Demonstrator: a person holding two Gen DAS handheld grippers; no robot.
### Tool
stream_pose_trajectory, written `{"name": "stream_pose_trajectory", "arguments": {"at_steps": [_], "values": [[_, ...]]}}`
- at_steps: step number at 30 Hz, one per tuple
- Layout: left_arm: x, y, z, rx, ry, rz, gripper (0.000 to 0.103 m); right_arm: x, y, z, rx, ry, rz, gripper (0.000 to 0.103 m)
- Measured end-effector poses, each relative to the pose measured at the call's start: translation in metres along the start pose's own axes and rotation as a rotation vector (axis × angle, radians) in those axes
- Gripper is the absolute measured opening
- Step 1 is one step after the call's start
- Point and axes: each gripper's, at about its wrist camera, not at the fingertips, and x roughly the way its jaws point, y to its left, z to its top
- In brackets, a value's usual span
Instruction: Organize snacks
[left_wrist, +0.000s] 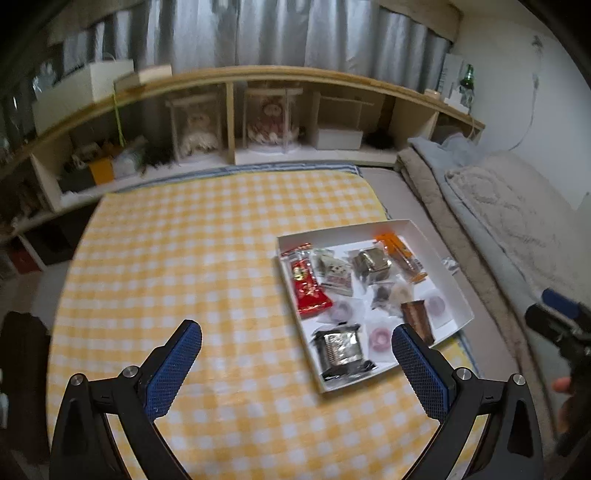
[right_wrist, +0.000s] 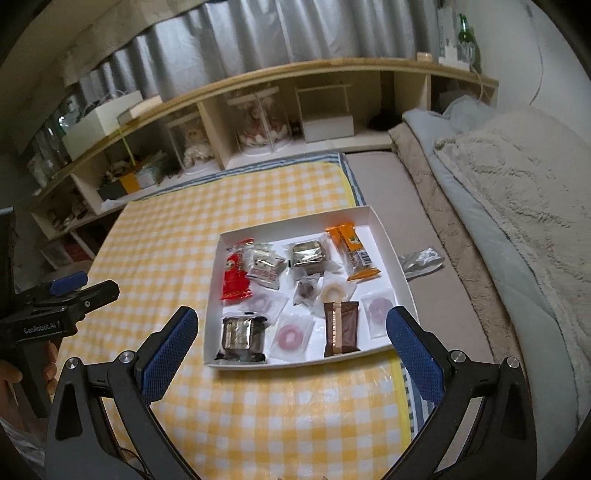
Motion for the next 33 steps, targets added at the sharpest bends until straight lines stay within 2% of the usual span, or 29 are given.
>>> {"name": "stream_pose_trajectory", "arguments": {"at_steps": [5,15,21,26,33], "values": [[-0.03,-0.009,-0.033,0.05,-0.046,0.025,0.103,-0.023,0.004,-0.015,-0.011,-0.032,-0.003,0.103],[-0.066,0.004,-0.09,0.0,-0.084,-0.007,0.103,-0.04,0.009,-0.056,-0.056,-0.07,-0.074,0.103],[-0.068,0.003,-0.118,0.021,-0.116,0.03,0.103,-0.042,0.014,-0.077,-0.093,-0.098,-0.111,0.103],[-0.064,-0.001,-0.138,0.039,-0.139,0.018,0.103,-0.043,0.019,-0.092,-0.105,-0.123,-0.122,0.103],[-0.062,-0.001,-0.147,0.037,-0.17,0.022,0.103,-0.042,0.017,-0.103,-0.1,-0.162,-0.166,0.103]]}}
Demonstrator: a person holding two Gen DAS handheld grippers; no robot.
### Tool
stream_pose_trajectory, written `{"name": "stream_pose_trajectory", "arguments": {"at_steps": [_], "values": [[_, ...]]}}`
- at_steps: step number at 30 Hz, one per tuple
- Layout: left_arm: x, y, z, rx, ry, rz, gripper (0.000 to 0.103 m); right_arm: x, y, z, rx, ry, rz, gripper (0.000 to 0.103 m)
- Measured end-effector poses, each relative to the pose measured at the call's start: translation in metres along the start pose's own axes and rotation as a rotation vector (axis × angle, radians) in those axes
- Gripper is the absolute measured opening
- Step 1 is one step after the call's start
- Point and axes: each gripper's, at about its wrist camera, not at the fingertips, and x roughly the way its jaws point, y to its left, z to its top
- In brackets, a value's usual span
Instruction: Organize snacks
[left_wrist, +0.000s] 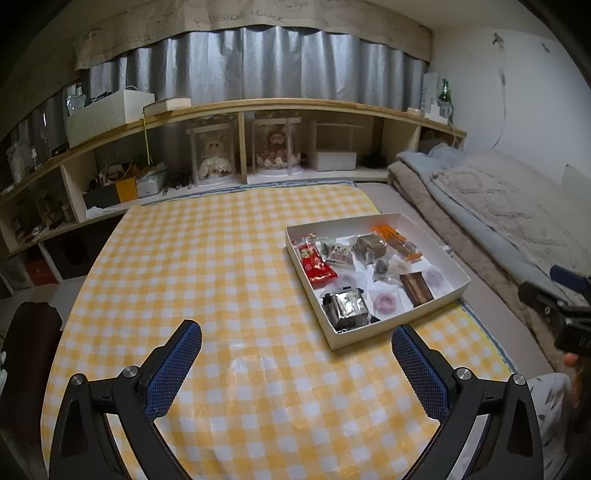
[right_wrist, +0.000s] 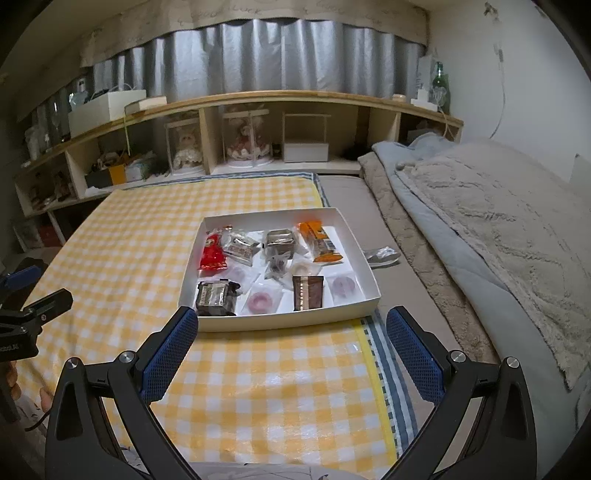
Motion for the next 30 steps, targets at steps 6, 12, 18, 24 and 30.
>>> {"name": "stream_pose_trajectory", "arguments": {"at_steps": [6,12,18,24,30], "values": [[0.001,-0.002,-0.003,-0.001,-0.004,0.008,0.103,-0.001,0.006,-0.006,-0.019,-0.006,-0.006,0.103],[0.002,-0.007,-0.004,0.011,0.002,0.003,0.103,-0.007,0.004,-0.008,-0.014,-0.03,-0.006,0.103],[0.001,-0.008,-0.005,0.003,-0.01,0.0,0.103,-0.01,0.004,-0.008,-0.008,-0.038,-0.009,0.103],[0.001,-0.009,-0.006,0.001,-0.016,0.006,0.103,-0.011,0.005,-0.008,-0.008,-0.037,-0.007,0.103],[0.0,-0.013,-0.007,0.0,-0.021,0.009,0.103,-0.012,0.006,-0.008,-0.009,-0.039,-0.009,0.103]]}}
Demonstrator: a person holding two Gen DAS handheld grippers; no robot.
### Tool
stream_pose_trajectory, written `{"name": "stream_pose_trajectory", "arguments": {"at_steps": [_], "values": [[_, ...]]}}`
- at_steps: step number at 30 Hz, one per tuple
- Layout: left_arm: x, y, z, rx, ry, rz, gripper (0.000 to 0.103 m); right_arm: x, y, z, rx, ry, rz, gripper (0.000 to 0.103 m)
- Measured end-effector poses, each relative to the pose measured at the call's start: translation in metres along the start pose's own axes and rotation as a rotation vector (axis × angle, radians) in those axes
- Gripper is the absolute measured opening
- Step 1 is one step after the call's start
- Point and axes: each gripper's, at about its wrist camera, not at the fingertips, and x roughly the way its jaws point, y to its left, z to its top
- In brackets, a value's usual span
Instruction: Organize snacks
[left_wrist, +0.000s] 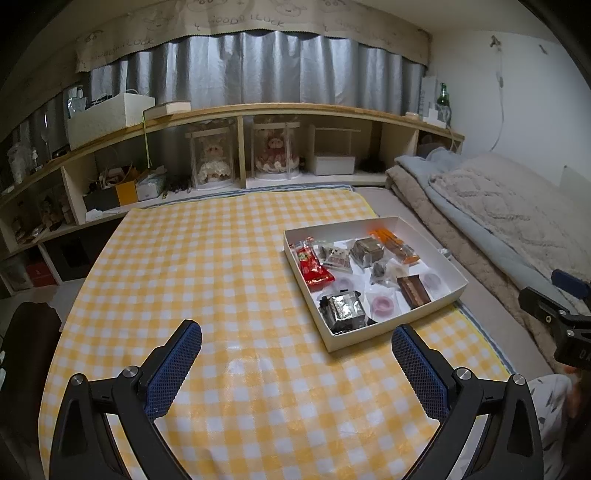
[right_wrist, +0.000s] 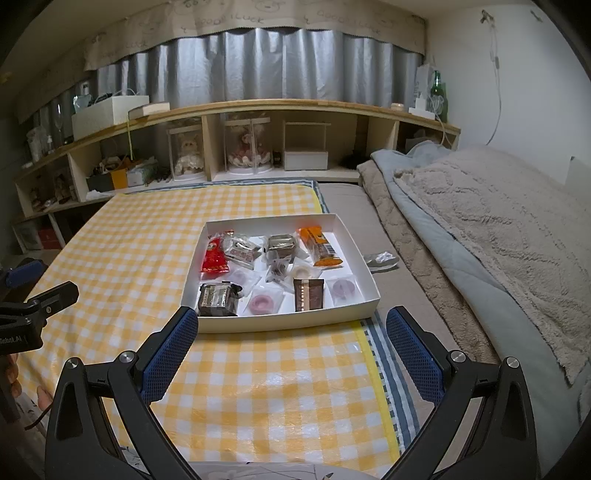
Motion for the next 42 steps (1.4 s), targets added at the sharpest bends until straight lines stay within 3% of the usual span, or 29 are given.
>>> {"name": "stream_pose_trajectory", "arguments": {"at_steps": [42], "values": [[-0.0006,-0.0047,-0.0017,-0.002,-0.004,0.006,0.103,-0.0009,0.0,-0.0005,0.006,-0.003,0.004,0.103]]}}
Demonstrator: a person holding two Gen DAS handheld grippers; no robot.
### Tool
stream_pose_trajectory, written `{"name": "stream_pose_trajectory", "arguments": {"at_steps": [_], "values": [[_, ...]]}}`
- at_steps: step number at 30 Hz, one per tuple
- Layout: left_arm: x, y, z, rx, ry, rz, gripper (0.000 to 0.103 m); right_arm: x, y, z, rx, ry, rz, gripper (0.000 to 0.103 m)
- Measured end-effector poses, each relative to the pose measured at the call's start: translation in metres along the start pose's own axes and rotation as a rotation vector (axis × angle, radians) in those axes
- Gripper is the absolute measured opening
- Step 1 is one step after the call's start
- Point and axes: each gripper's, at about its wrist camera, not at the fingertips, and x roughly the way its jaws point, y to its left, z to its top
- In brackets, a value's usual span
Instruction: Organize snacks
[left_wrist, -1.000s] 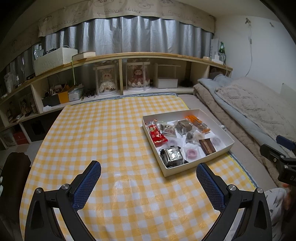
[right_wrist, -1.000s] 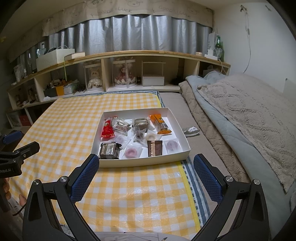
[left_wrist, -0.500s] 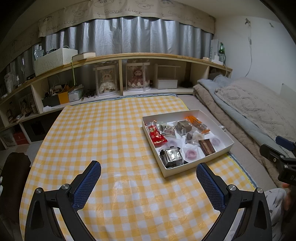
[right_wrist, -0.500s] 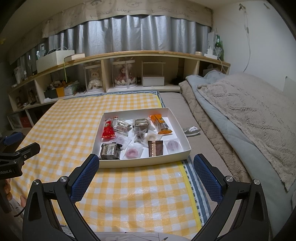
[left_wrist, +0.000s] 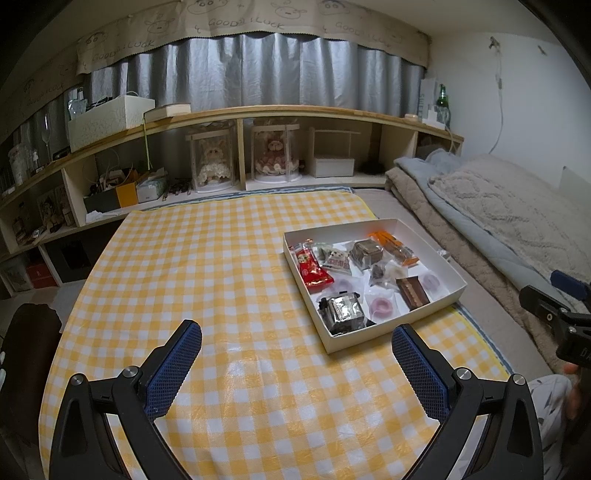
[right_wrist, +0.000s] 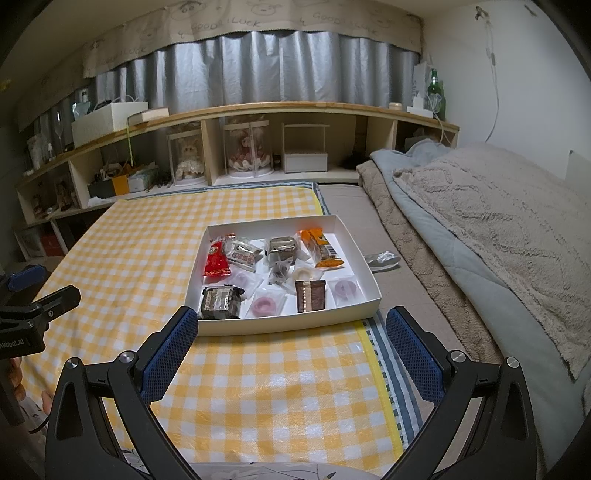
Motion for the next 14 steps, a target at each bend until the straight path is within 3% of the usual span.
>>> {"name": "stream_pose_trajectory", "arguments": {"at_steps": [14], "values": [[-0.0006,-0.0041,0.0014,0.002,-0.009,0.013,0.103,-0.0019,0.0017,-0.0015,0.005,-0.001,-0.001,0.103]]}}
